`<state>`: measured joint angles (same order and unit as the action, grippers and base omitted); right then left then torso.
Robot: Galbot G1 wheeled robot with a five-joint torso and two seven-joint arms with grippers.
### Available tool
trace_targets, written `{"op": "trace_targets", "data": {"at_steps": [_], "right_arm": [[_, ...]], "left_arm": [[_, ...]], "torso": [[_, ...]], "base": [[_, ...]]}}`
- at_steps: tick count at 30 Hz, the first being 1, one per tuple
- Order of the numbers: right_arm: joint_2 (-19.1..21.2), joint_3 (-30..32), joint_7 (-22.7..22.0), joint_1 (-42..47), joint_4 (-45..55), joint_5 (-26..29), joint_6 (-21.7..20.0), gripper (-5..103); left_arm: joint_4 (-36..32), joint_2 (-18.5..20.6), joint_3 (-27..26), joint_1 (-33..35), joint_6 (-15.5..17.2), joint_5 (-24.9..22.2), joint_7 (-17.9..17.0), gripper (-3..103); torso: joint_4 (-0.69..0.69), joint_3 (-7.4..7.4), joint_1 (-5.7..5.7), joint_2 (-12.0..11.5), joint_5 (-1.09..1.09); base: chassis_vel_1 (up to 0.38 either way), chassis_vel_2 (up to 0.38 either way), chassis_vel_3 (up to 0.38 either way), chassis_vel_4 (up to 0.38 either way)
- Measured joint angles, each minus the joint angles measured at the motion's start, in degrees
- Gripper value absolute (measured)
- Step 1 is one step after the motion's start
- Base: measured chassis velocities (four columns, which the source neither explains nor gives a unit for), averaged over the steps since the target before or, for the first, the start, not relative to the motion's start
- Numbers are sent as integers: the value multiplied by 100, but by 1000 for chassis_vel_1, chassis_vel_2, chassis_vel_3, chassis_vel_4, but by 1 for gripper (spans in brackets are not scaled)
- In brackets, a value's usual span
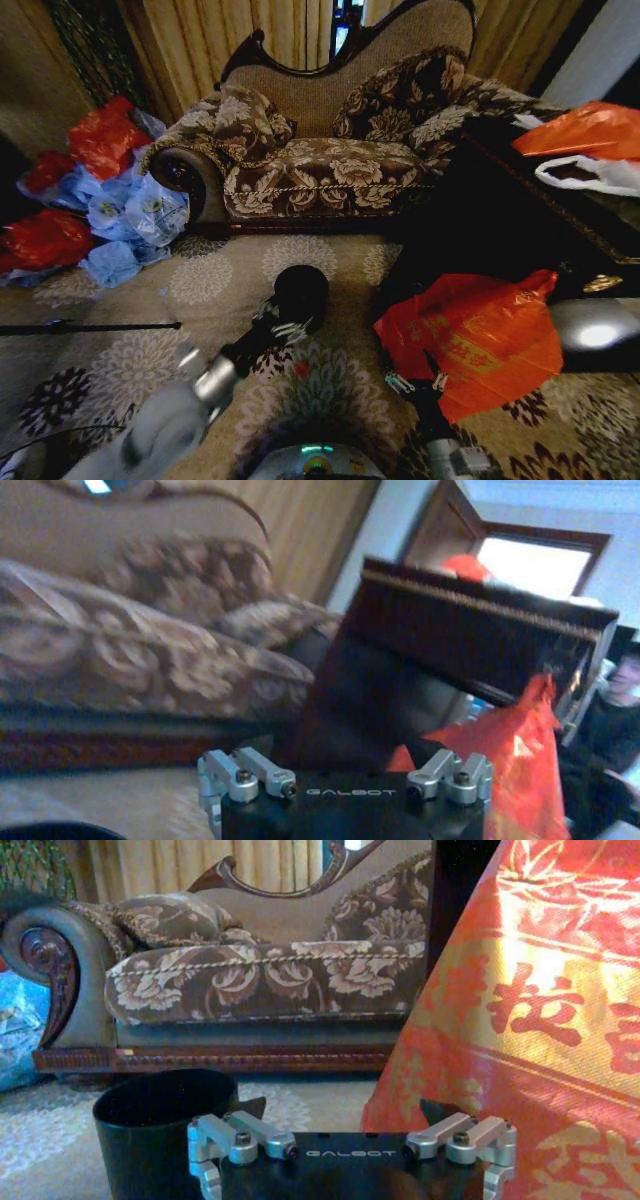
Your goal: Place a garbage bag over the trash bin.
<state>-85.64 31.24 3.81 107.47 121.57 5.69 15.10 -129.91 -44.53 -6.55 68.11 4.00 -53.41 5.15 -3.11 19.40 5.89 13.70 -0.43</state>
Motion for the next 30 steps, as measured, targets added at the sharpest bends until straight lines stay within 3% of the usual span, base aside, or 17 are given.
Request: {"op": "trace_targets", "data": {"at_steps": [2,4,5,6,7,10,11,12,15,16,20,30], "right_arm": [[-2,-2,-2,-16,-7,12,-6,100],[6,-5,-12,-60,-49,38,-46,100],[16,-5,-16,-66,-65,40,-51,100],[16,-5,-16,-66,-65,40,-51,100],[38,-5,-20,-75,-95,41,-53,100],[51,24,-47,-82,-158,55,-54,100],[51,24,-47,-82,-158,55,-54,100],[56,27,-62,-84,-171,62,-61,100],[73,40,-97,-85,-213,88,-82,100],[73,40,-97,-85,-213,88,-82,100],[72,87,-133,-88,-218,127,-79,100],[139,161,-284,-63,-79,371,-101,100]], "left_arm": [[124,-45,269,-312,31,-83,-39,90],[560,-450,1441,-1609,252,-754,-342,86],[646,-601,1764,-1908,317,-924,-457,85],[646,-601,1764,-1908,317,-924,-457,85],[765,-888,2298,-2352,408,-1211,-661,84],[957,-1699,3165,-3176,562,-2047,-1214,84],[957,-1699,3165,-3176,562,-2047,-1214,84],[985,-1889,3309,-3339,592,-2325,-1427,84],[1179,-2463,3648,-3914,603,-3643,-2119,82],[1179,-2463,3648,-3914,603,-3643,-2119,82],[1454,-3077,3721,-4239,554,-4426,-2492,82],[1774,-3758,3814,-4292,537,-4507,-2598,81]], "torso": [[-1,0,0,0,-3],[-2,0,0,0,5],[-2,0,0,0,3],[-2,0,0,0,3],[-1,0,0,0,5],[-3,-1,0,0,7],[-3,-1,0,0,7],[-3,-1,0,0,6],[0,-1,0,0,5],[0,-1,0,0,5],[-2,-1,0,0,4],[0,-1,-1,1,3]], "base": [[0,0,0,0],[0,0,0,0],[0,0,0,0],[0,0,0,0],[0,0,0,0],[0,0,0,0],[0,0,0,0],[0,0,0,0],[0,0,0,0],[0,0,0,0],[0,0,0,0],[0,0,0,0]]}}
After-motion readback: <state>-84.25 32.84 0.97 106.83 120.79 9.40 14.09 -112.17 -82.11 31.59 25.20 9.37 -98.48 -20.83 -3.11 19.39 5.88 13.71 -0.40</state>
